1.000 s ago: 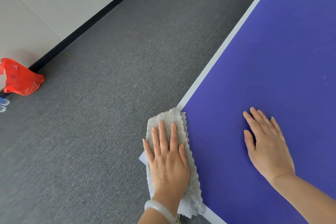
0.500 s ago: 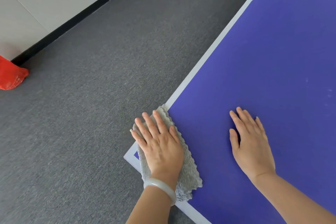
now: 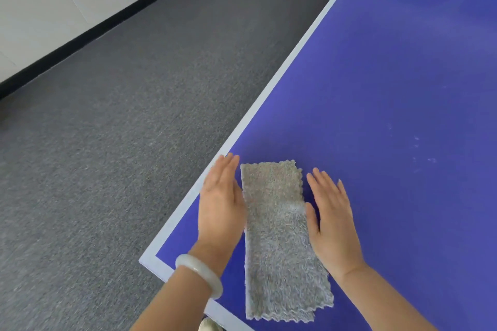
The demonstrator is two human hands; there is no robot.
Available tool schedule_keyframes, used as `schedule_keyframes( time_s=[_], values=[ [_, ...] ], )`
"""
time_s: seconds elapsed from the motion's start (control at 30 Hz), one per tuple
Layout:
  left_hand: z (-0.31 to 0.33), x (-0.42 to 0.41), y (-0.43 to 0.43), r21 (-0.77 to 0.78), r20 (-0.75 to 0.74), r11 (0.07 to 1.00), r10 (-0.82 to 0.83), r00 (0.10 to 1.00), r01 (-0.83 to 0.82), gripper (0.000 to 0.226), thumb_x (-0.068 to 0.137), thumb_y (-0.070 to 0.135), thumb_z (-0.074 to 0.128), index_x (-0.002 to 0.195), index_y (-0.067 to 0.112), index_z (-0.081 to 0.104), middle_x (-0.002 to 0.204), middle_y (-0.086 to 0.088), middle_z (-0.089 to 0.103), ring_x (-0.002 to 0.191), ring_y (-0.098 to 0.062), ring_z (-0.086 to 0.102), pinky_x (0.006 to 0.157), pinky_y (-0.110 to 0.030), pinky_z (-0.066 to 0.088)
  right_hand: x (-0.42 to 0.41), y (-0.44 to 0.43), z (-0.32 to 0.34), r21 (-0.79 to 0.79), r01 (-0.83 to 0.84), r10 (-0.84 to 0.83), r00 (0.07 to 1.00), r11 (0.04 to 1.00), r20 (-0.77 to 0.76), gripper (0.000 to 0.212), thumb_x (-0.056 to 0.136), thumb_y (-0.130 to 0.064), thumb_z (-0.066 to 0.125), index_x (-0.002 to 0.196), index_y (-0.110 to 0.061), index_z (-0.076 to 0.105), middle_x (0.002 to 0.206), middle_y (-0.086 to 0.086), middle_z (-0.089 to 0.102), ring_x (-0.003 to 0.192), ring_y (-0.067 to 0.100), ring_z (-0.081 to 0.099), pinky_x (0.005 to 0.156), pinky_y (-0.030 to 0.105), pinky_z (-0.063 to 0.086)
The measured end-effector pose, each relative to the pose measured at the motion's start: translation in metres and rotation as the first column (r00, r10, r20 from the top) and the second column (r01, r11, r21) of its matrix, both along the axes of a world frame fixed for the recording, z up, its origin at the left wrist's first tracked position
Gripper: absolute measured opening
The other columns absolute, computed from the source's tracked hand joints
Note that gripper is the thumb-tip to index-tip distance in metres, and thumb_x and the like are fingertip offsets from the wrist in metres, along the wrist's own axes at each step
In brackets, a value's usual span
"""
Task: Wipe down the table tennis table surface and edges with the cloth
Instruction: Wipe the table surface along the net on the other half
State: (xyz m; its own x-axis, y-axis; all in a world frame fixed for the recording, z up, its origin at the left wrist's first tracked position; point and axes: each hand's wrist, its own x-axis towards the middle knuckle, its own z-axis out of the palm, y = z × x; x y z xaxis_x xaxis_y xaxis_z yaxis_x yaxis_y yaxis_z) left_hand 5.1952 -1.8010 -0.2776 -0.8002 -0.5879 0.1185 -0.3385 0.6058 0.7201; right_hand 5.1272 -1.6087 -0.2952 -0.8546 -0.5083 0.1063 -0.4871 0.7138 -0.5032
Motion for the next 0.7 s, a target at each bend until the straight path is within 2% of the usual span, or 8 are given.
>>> schedule_keyframes(
  time_s=[0.07, 0.13, 0.2, 0.27, 0.37, 0.5, 0.6, 0.7],
  values=[
    [-0.005, -0.007, -0.027, -0.157, 0.116, 0.987, -0.009, 0.993, 0.027, 0.047, 0.101, 0.004, 0.038, 0.148, 0.006, 0.04, 0.158, -0.008, 0.032, 0.15, -0.022, 0.02, 0.123, -0.034, 0.014, 0.021, -0.018, 0.001, 0.098, -0.15, 0.159, 0.982, 0.984, -0.097, 0.052, 0.106, -0.028, 0.034, 0.155, -0.012, 0.029, 0.163, 0.002, 0.022, 0.152, 0.017, 0.015, 0.124, 0.042, 0.01],
    [-0.014, -0.015, -0.036, -0.245, 0.259, 0.953, -0.114, 0.959, 0.179, 0.051, 0.105, 0.016, 0.031, 0.155, 0.007, 0.021, 0.164, -0.007, 0.014, 0.152, -0.023, 0.005, 0.124, -0.033, 0.002, 0.045, -0.035, -0.01, 0.229, -0.304, 0.332, 0.939, 0.925, -0.093, 0.057, 0.106, -0.038, 0.028, 0.157, -0.012, 0.023, 0.165, 0.004, 0.017, 0.153, 0.019, 0.011, 0.122, 0.044, 0.012],
    [-0.024, -0.017, -0.035, -0.318, 0.35, 0.903, -0.171, 0.921, 0.289, 0.055, 0.106, 0.025, 0.019, 0.157, 0.011, 0.005, 0.165, -0.003, -0.003, 0.152, -0.02, -0.008, 0.123, -0.032, -0.007, 0.04, -0.041, -0.018, 0.325, -0.332, 0.382, 0.919, 0.885, -0.102, 0.058, 0.107, -0.043, 0.022, 0.157, -0.014, 0.023, 0.165, 0.003, 0.017, 0.153, 0.017, 0.011, 0.12, 0.043, 0.015],
    [-0.031, -0.016, -0.035, -0.369, 0.369, 0.878, -0.162, 0.915, 0.305, 0.056, 0.105, 0.028, 0.014, 0.157, 0.012, 0.002, 0.165, -0.002, -0.006, 0.151, -0.018, -0.011, 0.122, -0.032, -0.008, 0.005, -0.037, -0.019, 0.35, -0.271, 0.318, 0.944, 0.897, -0.084, 0.058, 0.106, -0.044, 0.016, 0.157, -0.017, 0.02, 0.165, 0.0, 0.014, 0.153, 0.015, 0.008, 0.122, 0.041, 0.011],
    [-0.037, -0.016, -0.035, -0.362, 0.33, 0.889, -0.161, 0.93, 0.282, 0.055, 0.105, 0.021, 0.019, 0.157, 0.012, 0.007, 0.165, -0.001, -0.002, 0.151, -0.016, -0.009, 0.121, -0.03, -0.01, -0.056, -0.033, -0.019, 0.419, -0.093, 0.132, 0.989, 0.903, -0.065, 0.059, 0.104, -0.041, 0.001, 0.158, -0.018, 0.002, 0.166, -0.001, -0.004, 0.152, 0.014, -0.008, 0.125, 0.038, -0.002],
    [-0.038, -0.017, -0.038, -0.339, 0.332, 0.895, -0.176, 0.927, 0.291, 0.056, 0.104, 0.015, 0.021, 0.157, 0.013, 0.004, 0.165, 0.0, -0.006, 0.149, -0.013, -0.016, 0.118, -0.028, -0.017, -0.049, -0.075, -0.019, 0.411, 0.143, -0.145, 0.989, 0.9, -0.027, 0.062, 0.103, -0.036, 0.015, 0.158, -0.013, 0.0, 0.166, 0.005, -0.005, 0.153, 0.023, -0.009, 0.124, 0.046, -0.006],
    [-0.038, -0.018, -0.039, -0.337, 0.328, 0.893, -0.185, 0.926, 0.297, 0.06, 0.101, 0.013, 0.026, 0.157, 0.011, 0.007, 0.165, -0.003, -0.002, 0.15, -0.017, -0.011, 0.119, -0.03, -0.014, -0.011, -0.104, -0.021, 0.391, 0.103, -0.102, 0.995, 0.914, -0.024, 0.063, 0.101, -0.039, 0.009, 0.158, -0.014, 0.002, 0.165, 0.003, -0.003, 0.153, 0.022, -0.007, 0.123, 0.048, -0.005],
    [-0.037, -0.019, -0.039, -0.338, 0.317, 0.896, -0.18, 0.931, 0.288, 0.061, 0.098, 0.01, 0.034, 0.156, 0.008, 0.016, 0.164, -0.006, 0.006, 0.151, -0.019, -0.002, 0.12, -0.033, -0.006, -0.023, -0.099, -0.014, 0.31, -0.018, 0.012, 1.0, 0.951, 0.021, 0.064, 0.099, -0.04, -0.002, 0.158, -0.019, 0.007, 0.164, -0.006, -0.002, 0.152, 0.013, -0.007, 0.124, 0.039, -0.005]
  ],
)
